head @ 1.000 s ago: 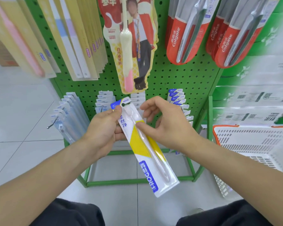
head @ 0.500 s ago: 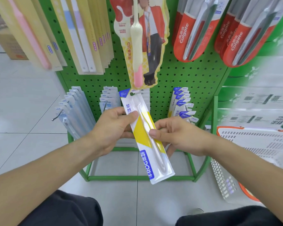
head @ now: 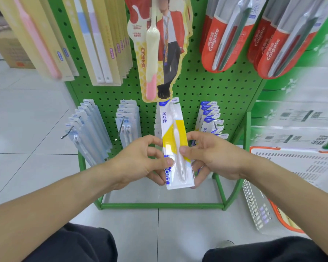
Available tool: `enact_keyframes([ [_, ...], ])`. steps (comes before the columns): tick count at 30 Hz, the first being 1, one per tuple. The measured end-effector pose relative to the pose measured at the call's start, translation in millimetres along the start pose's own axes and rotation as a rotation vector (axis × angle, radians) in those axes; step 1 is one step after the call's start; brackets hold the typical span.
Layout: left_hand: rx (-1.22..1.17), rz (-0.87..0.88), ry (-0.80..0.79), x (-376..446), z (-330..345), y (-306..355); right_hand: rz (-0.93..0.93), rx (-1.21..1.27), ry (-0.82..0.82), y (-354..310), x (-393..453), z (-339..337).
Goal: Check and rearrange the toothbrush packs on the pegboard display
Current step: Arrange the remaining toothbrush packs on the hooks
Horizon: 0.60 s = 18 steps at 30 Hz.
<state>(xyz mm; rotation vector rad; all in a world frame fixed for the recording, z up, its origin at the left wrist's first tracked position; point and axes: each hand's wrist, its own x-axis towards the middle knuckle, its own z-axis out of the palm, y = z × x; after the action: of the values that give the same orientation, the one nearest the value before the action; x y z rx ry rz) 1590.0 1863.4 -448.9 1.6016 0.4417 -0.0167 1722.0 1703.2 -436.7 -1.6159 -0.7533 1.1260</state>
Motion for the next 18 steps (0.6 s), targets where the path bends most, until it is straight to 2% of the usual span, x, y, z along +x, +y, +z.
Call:
enact_keyframes([
  [3,0.008,0.064,0.055,0.2,0.8,-0.1,-0.015,0.025,-0.097,-4.0,-5.0,-8.1],
  [5,0.064,0.097,0.073,-0.3,3.0,-0.6,-0.023,0.023,-0.104,-4.6,-6.1,-11.0],
  [10,0.352,0.188,0.125,2.2,5.6,-1.3,-0.065,-0.062,0.104,-3.0,-1.1,0.7],
  [15,0.153,0.113,-0.083,-1.3,14.3,6.8,-0.095,-0.036,0.156,-6.2,-0.8,6.1],
  [18,0.143,0.149,-0.069,0.5,12.2,3.0,-0.095,-0.008,0.131,-4.0,-1.8,4.4],
])
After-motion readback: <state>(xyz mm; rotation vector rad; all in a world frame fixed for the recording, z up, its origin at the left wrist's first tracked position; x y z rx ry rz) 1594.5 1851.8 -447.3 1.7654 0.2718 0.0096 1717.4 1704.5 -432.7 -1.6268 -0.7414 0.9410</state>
